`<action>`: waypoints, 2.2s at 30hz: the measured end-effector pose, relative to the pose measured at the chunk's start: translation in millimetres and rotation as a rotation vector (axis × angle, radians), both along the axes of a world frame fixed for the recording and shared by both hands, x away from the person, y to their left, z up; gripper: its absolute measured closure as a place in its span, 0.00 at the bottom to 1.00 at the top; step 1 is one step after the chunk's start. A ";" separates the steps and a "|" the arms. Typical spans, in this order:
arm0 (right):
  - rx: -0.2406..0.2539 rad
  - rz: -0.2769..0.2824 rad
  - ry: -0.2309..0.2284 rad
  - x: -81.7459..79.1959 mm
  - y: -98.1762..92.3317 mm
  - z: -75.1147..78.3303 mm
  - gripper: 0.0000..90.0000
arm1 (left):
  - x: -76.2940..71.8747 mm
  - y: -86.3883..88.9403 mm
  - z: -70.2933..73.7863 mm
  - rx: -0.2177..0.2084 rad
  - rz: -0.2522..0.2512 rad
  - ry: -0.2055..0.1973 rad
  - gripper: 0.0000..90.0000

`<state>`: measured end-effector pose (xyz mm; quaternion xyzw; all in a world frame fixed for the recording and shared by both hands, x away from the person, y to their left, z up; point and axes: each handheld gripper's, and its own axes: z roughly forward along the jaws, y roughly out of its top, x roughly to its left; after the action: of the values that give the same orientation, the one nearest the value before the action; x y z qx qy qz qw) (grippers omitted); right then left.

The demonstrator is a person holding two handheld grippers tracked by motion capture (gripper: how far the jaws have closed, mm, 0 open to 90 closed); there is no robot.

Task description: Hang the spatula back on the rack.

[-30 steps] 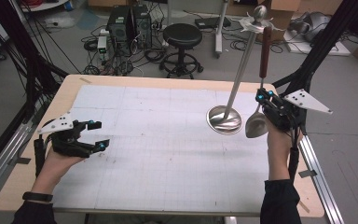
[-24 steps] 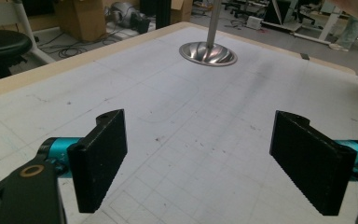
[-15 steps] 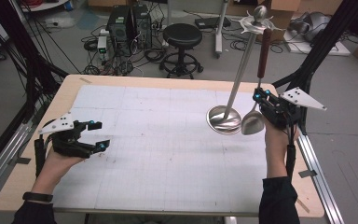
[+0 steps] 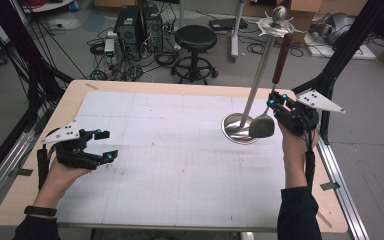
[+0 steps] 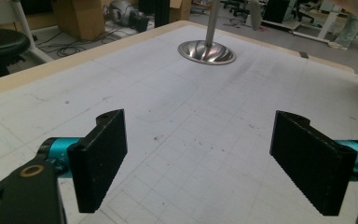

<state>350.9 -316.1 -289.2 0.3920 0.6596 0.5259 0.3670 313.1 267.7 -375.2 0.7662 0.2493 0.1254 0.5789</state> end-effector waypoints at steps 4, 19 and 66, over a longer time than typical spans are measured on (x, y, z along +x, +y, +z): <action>-0.016 -0.005 -0.014 -1.7 2.6 3.6 0.67 | 0.1 0.9 0.3 -0.004 0.000 -0.004 0.21; 0.008 0.086 0.001 -25.4 -1.3 -20.8 0.41 | 1.1 4.9 0.1 -0.008 0.013 -0.007 0.21; 0.041 0.315 0.170 -45.3 3.8 -93.1 0.19 | 7.9 12.8 -2.6 0.028 0.060 -0.043 0.19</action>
<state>305.6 -312.3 -382.3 0.3341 0.7306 0.5553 0.2148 321.0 280.5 -377.8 0.7636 0.2581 0.1626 0.5691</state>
